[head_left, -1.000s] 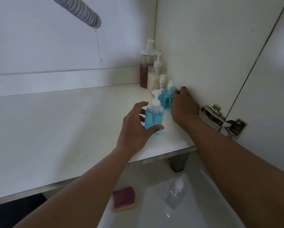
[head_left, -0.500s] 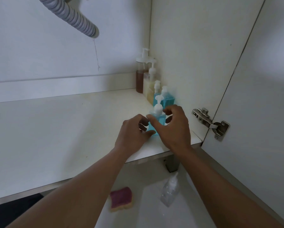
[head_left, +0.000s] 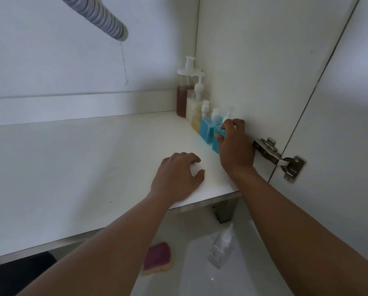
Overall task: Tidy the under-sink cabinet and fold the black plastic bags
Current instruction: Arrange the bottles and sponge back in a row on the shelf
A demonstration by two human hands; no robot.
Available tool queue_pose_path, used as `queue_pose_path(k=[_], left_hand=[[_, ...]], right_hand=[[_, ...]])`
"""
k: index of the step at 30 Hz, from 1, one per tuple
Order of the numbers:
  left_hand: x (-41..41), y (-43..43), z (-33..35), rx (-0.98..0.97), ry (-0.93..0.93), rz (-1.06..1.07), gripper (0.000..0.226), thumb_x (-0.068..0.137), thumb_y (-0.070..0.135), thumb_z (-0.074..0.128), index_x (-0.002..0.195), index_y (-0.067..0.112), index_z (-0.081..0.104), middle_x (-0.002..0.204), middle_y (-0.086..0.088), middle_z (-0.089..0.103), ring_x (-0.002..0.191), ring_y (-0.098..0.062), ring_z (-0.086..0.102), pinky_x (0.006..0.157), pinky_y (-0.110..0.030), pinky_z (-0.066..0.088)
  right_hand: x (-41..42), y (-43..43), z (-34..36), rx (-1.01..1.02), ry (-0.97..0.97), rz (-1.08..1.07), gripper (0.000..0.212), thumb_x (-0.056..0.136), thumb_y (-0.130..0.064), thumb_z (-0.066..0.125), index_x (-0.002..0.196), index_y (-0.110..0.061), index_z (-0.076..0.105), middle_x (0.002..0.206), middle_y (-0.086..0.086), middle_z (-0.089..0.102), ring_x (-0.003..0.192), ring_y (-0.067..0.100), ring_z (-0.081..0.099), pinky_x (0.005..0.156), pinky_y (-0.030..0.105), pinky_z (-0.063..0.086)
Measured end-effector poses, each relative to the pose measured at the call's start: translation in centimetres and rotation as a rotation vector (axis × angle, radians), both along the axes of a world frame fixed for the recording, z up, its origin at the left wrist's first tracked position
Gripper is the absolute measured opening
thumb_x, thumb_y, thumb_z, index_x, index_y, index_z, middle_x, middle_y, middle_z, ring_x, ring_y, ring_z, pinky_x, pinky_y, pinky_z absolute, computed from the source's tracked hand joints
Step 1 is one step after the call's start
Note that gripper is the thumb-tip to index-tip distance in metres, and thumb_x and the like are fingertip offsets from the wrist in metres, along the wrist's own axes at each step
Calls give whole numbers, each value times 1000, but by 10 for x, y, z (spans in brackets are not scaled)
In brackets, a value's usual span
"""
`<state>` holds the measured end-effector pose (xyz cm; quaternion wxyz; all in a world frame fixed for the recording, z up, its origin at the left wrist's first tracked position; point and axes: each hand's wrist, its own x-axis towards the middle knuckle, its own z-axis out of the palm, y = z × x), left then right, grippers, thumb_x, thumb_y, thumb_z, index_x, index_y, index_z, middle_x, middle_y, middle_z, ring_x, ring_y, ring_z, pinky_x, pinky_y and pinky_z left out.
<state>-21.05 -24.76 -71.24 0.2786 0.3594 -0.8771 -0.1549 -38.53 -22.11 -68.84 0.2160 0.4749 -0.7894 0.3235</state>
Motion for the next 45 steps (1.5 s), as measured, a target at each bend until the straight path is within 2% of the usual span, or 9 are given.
queue_pose_path(k=[9, 16, 20, 25, 31, 35, 37, 41, 45], left_hand=[[2, 4, 3, 19, 8, 1, 33, 93, 43, 62, 122, 27, 65, 124, 10, 64, 119, -12, 54, 106, -30, 36], [3, 13, 9, -39, -52, 64, 29, 94, 45, 60, 104, 21, 72, 112, 5, 67, 106, -15, 56, 93, -31, 42], [7, 28, 13, -64, -85, 83, 29, 97, 38, 56, 102, 15, 72, 110, 0, 65, 106, -18, 55, 92, -32, 44], [29, 73, -10, -91, 74, 41, 25, 97, 34, 59, 108, 13, 66, 115, 1, 61, 114, -15, 53, 89, -34, 52], [73, 120, -99, -362, -29, -297, 36, 91, 32, 64, 123, 14, 65, 139, -7, 57, 140, -25, 43, 116, -47, 36], [90, 109, -128, -75, -409, -38, 59, 93, 43, 57, 147, 21, 43, 154, -5, 41, 146, -28, 32, 118, -50, 31], [92, 104, -130, 74, -559, 83, 66, 97, 43, 51, 155, 21, 28, 161, -7, 29, 149, -32, 23, 121, -47, 23], [96, 99, -138, 192, -583, 122, 38, 93, 21, 53, 131, 20, 50, 130, -5, 53, 122, -26, 49, 94, -36, 50], [102, 103, -143, 211, -537, 126, 48, 86, -1, 49, 128, 21, 52, 118, -4, 54, 114, -23, 48, 84, -31, 52]], right_hand=[[-7, -1, 1, 148, 55, -9, 41, 93, -16, 62, 132, -18, 50, 130, 9, 41, 82, 33, 65, 68, 42, 58], [-6, 30, -21, 302, 66, -13, 88, 96, -8, 51, 155, -36, -8, 164, -1, 7, 57, 14, 52, 48, 29, 49], [7, 64, -24, 250, -52, 44, 52, 102, -19, 45, 152, -22, 29, 149, 3, 38, 98, 20, 62, 78, 33, 54], [10, 132, -65, 100, -169, 335, 33, 104, -16, 41, 130, -8, 60, 137, 10, 57, 134, 23, 46, 116, 35, 31], [36, 196, -124, 35, -527, 375, 54, 98, -52, 41, 146, -26, 37, 146, -6, 43, 133, 5, 40, 109, 29, 37], [50, 214, -157, 259, -748, 389, 90, 72, -80, 58, 147, -38, 30, 136, -19, 43, 119, 0, 48, 96, 28, 47], [56, 213, -158, 326, -740, 393, 92, 71, -66, 73, 147, -33, 33, 134, -17, 43, 113, -2, 49, 90, 23, 46], [62, 200, -161, 242, -751, 398, 57, 84, -16, 77, 131, 3, 50, 119, 21, 58, 93, 3, 59, 75, 23, 49], [56, 193, -175, 271, -750, 366, 69, 84, -29, 76, 141, -23, 38, 129, -4, 55, 116, 15, 57, 95, 35, 51]])
